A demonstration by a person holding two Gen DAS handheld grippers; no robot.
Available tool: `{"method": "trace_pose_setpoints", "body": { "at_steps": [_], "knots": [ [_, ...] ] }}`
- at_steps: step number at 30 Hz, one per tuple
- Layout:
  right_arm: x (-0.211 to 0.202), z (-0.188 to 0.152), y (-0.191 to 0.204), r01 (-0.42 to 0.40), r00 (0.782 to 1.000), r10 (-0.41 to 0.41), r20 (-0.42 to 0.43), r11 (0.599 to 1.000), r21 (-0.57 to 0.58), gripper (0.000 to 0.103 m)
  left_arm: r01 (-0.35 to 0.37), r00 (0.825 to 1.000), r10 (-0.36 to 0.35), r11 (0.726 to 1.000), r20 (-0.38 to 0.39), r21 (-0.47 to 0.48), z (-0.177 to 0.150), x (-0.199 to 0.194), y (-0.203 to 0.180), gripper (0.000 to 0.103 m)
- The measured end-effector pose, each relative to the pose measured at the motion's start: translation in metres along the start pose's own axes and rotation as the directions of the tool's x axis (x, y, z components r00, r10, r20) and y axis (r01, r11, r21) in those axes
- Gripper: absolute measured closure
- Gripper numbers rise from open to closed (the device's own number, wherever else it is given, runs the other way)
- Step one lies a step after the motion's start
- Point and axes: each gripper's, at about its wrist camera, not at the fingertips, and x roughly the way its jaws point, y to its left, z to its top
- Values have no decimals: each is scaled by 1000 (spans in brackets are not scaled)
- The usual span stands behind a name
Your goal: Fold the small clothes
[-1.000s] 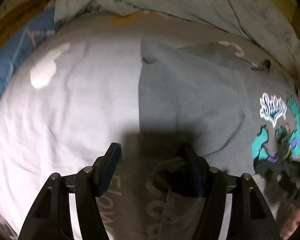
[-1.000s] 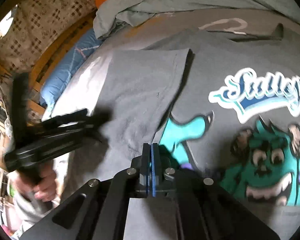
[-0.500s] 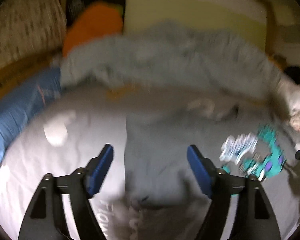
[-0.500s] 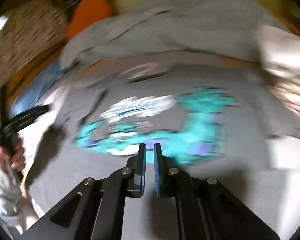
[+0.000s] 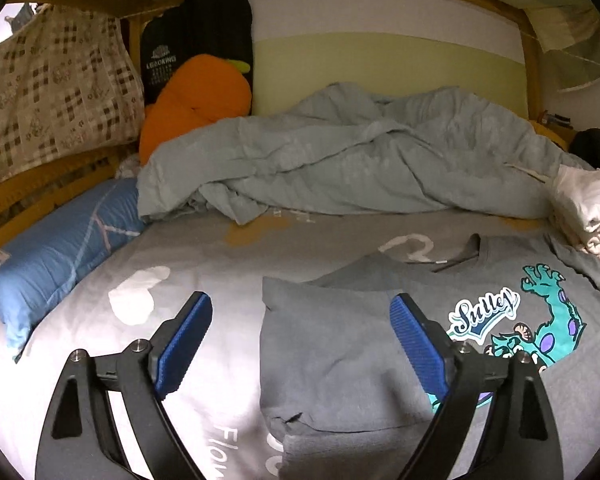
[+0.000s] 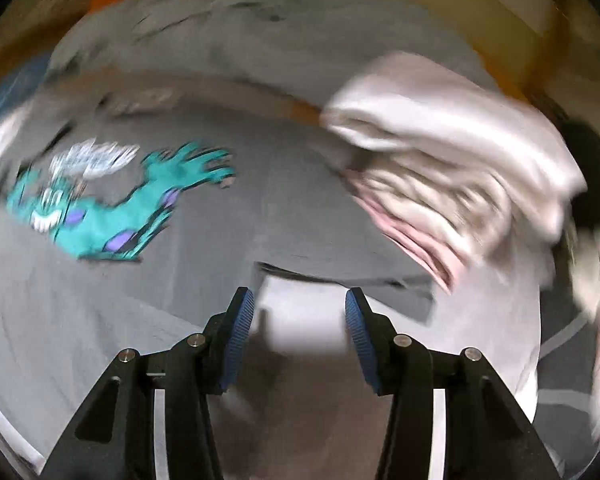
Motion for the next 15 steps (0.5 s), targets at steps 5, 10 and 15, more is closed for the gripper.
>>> {"method": "trace_pose_setpoints", "body": {
  "at_steps": [5,10,15],
  "knots": [
    [24,21,8,68,995,-71,-69,997,-41,68,0,1000,0,1000,-17,-1,-3,2,-3,13],
    [38,28,9,78,993,-79,-83,997,-18,101,23,998,-24,999,-51,-24,-6,9,1,13],
    [0,60,-7,-250,966,238,98,958,142,102,48,996,-50,998,-76,-31,-10,13,-6,13]
  ]
}}
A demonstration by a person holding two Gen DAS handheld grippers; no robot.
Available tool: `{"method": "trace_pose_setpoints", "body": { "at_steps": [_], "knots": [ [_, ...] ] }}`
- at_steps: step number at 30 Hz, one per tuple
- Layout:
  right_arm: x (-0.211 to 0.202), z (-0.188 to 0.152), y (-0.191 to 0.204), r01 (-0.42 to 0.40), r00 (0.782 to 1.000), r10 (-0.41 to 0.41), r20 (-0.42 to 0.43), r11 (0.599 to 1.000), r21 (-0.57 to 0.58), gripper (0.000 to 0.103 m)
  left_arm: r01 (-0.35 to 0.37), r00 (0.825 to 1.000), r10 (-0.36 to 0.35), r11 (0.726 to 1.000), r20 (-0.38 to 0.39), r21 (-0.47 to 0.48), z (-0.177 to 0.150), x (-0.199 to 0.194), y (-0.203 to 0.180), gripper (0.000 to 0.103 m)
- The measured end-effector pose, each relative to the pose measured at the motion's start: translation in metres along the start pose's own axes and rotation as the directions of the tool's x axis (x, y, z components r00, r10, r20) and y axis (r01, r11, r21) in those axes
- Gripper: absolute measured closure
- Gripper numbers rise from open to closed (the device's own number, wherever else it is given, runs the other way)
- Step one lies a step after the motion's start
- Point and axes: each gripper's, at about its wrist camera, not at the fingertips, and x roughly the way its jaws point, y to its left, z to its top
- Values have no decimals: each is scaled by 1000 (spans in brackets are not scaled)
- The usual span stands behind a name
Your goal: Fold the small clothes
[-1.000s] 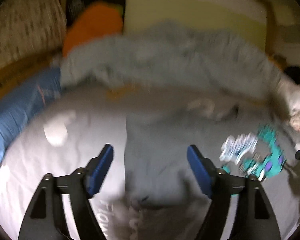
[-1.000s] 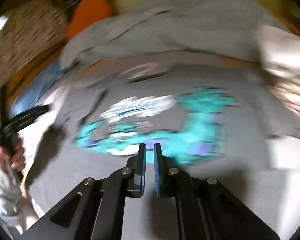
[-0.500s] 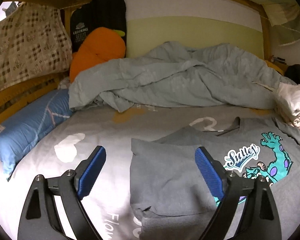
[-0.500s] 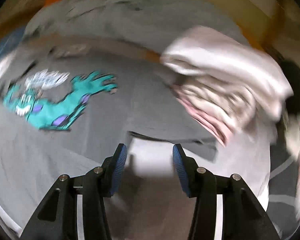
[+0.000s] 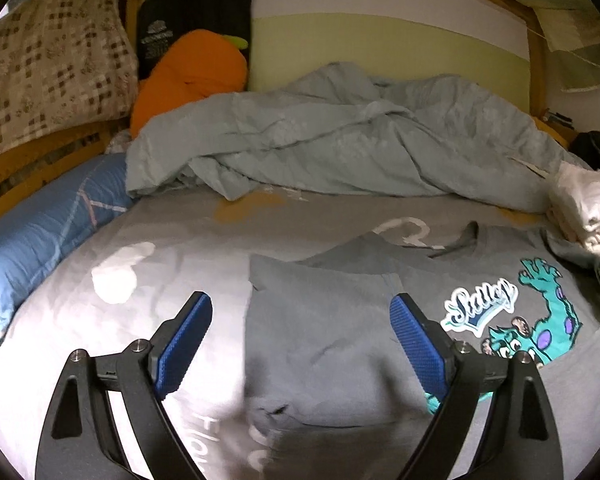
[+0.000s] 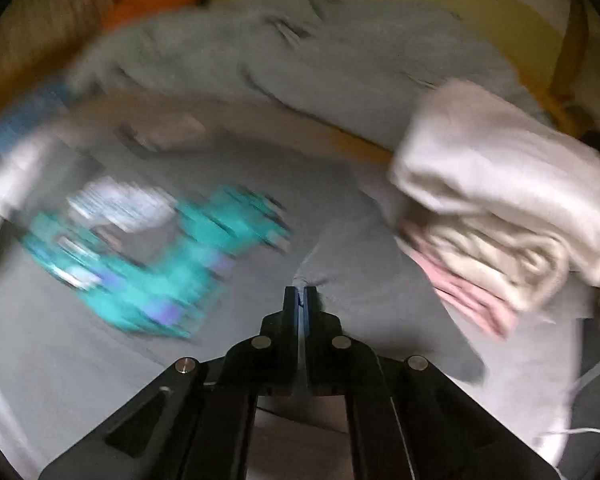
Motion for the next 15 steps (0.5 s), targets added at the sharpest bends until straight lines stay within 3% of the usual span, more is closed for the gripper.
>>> {"method": "trace_pose_setpoints", "body": {
  "at_steps": [5,6,8,9,11,15],
  "knots": [
    [21,73,7,-153,987,157,-19,977,150,102,6,1000,-6,998,1,57,-4,0,-15,13],
    [21,73,7,-153,987,157,-19,977,150,102,4,1000,-5,998,4,67,-4,-1,-17,13],
    [56,107,6,-101,993,110,-45,979,180,102,8,1000,-9,997,4,74,-4,-2,-19,13],
    [56,107,6,-101,993,110,-45,979,180,102,15,1000,-15,997,3,72,-4,-2,-19,13],
    [96,116,7,-98,988,121,-97,971,218,102,22,1000,-21,997,-2,69,-3,-2,-19,13],
    [121,105,9,-143,980,174,-97,952,270,101,33,999,-32,998,-22,56,-3,2,-16,13]
  ]
}}
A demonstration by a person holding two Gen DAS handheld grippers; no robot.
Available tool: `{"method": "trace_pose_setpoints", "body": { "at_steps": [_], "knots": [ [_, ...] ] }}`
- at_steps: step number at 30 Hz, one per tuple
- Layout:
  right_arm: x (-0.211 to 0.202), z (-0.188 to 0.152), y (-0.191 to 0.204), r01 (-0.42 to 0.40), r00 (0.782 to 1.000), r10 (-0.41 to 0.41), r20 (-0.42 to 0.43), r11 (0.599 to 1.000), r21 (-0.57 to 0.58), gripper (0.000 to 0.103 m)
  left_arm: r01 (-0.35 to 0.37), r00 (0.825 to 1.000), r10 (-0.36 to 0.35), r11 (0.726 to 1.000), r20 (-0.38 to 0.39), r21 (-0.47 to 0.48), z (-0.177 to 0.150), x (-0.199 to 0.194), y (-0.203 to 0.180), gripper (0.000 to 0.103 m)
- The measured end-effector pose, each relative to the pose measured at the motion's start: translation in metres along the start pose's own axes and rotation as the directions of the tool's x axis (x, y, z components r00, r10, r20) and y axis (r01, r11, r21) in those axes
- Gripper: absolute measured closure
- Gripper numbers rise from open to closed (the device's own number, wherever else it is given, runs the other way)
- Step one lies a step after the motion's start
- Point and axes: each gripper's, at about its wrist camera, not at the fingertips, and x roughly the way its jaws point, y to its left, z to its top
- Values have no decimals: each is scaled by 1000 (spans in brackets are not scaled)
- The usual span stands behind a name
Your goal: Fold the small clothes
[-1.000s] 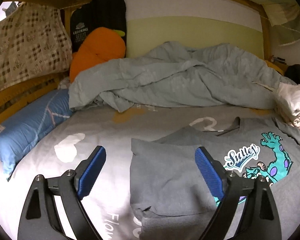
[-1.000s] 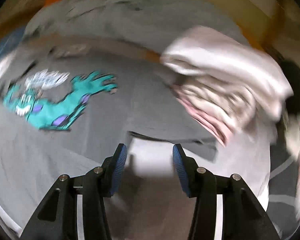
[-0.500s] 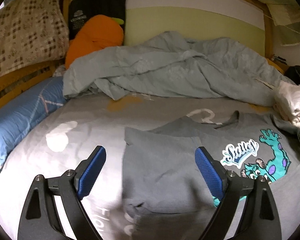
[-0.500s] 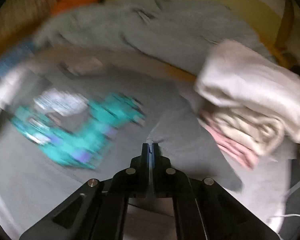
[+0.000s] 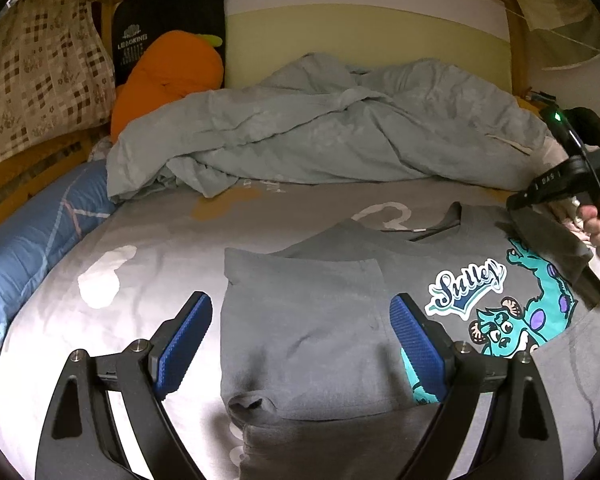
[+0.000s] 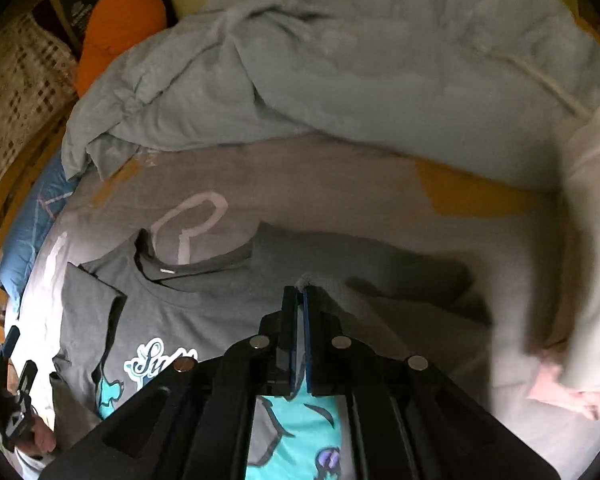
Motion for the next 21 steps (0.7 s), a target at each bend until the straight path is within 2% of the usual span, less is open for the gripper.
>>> {"method": "trace_pose_setpoints", "body": {
  "at_steps": [1,2,3,4,5,6,8,11,12,14,15,16,17,18,21],
  "knots": [
    [1,-2,-1,-24,1000,24,15,1000,13,100,4,1000,-4,1000,-2,-2,0,0,1,13],
    [-2,-4,-1,-31,999,30,31,999,11,95,5,1000,-5,1000,-1,-3,0,-1,1,13],
    [-7,-7,1,-17,999,18,48,1000,-2,81,5,1000,-5,1000,1,-2,1,-2,1,13],
    [-18,-13,3,22,996,-20,84,999,-28,73,5,1000,-5,1000,3,-1,1,-2,1,13],
    [-26,-17,5,45,993,-39,114,998,-49,54,8,1000,-8,1000,4,0,1,-3,1,13],
    [-41,-24,5,58,988,-46,148,995,-77,48,12,1000,-12,1000,6,0,1,-4,0,13],
    [-71,-41,1,35,983,-14,182,993,-110,48,25,1000,-25,1000,11,1,1,-6,-1,13],
    [-111,-73,-16,-37,977,52,208,997,-74,48,54,999,-54,998,5,11,-1,-8,-7,13],
    [-111,-73,-16,-37,977,52,208,997,-74,48,56,998,-56,998,0,17,-2,-8,-11,13],
    [-122,-110,-14,119,972,-79,221,978,-174,48,65,998,-66,998,1,18,-1,-10,-18,13],
    [-114,-123,-7,192,970,-144,196,948,-255,48,70,998,-70,997,4,14,-1,-11,-20,13],
    [-106,-131,-1,225,969,-178,172,924,-310,50,70,998,-70,997,5,12,0,-11,-22,13],
    [-93,-141,5,243,969,-208,133,899,-366,61,68,998,-69,998,6,10,0,-12,-24,13],
    [-84,-147,10,239,971,-217,101,888,-393,67,66,998,-66,998,8,7,0,-13,-24,13],
    [-60,-154,22,241,970,-232,72,880,-408,67,67,998,-67,998,9,0,-2,-14,-23,13]
  ]
}}
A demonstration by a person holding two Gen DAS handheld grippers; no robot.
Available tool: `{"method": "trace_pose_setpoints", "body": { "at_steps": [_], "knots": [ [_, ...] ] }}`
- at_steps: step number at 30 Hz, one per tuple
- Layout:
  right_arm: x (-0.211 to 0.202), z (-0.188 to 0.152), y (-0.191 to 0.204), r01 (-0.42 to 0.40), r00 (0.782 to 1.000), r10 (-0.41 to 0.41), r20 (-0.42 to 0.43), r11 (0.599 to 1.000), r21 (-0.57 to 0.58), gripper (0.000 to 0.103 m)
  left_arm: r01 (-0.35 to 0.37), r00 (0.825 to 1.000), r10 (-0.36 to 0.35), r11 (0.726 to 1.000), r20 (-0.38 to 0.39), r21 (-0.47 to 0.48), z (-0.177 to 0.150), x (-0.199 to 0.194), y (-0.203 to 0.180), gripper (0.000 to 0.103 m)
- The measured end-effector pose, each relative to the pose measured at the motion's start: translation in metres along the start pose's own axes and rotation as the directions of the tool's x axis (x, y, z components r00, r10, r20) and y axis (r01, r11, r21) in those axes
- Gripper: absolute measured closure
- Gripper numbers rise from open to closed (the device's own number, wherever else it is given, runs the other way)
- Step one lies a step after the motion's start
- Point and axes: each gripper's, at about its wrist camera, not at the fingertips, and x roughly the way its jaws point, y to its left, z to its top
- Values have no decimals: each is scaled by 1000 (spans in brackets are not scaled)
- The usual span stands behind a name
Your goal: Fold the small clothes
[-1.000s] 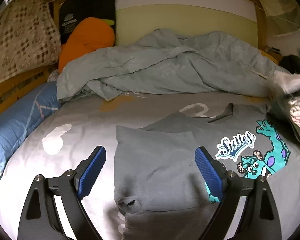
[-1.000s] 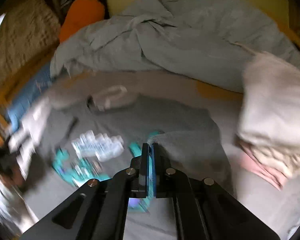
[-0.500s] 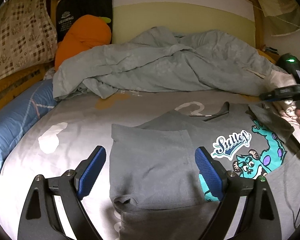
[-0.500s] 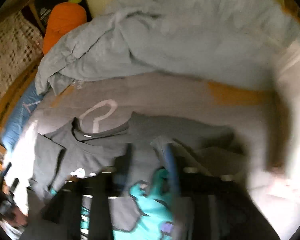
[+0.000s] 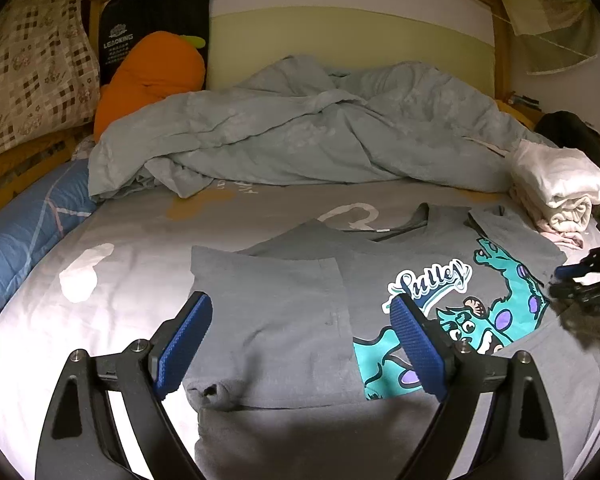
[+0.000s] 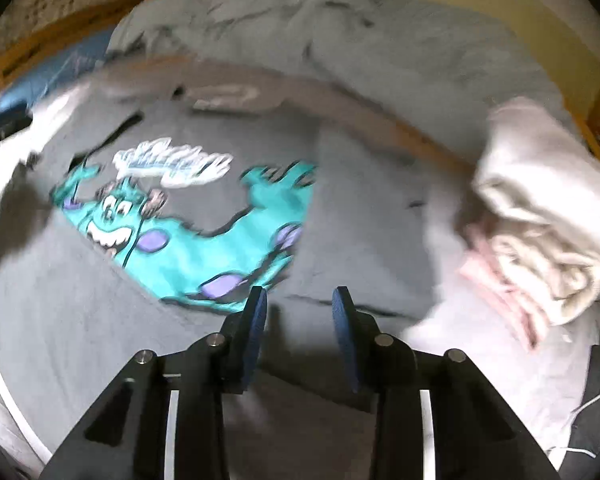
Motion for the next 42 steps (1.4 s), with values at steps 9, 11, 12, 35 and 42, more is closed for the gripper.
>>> {"method": "trace_pose_setpoints", "body": {
  "at_steps": [9,11,12,35,42],
  "knots": [
    [27,10,3,169,986,-166,-32,979,117,97,-6,1000,6,1000,-11,18,-1,3,2,13],
    [0,14,12,107,992,-117,51,981,163,97,-3,1000,3,1000,-5,19,0,2,3,13],
    [0,14,12,107,992,-117,51,981,163,97,-1,1000,1,1000,-2,20,0,1,2,13],
    [-50,-19,-46,-44,984,-9,176,955,293,60,320,907,-332,943,-261,-87,58,101,-114,16],
    [16,-12,-82,-277,959,281,38,900,336,67,298,831,-362,931,-422,-213,78,207,-171,43]
  ]
}}
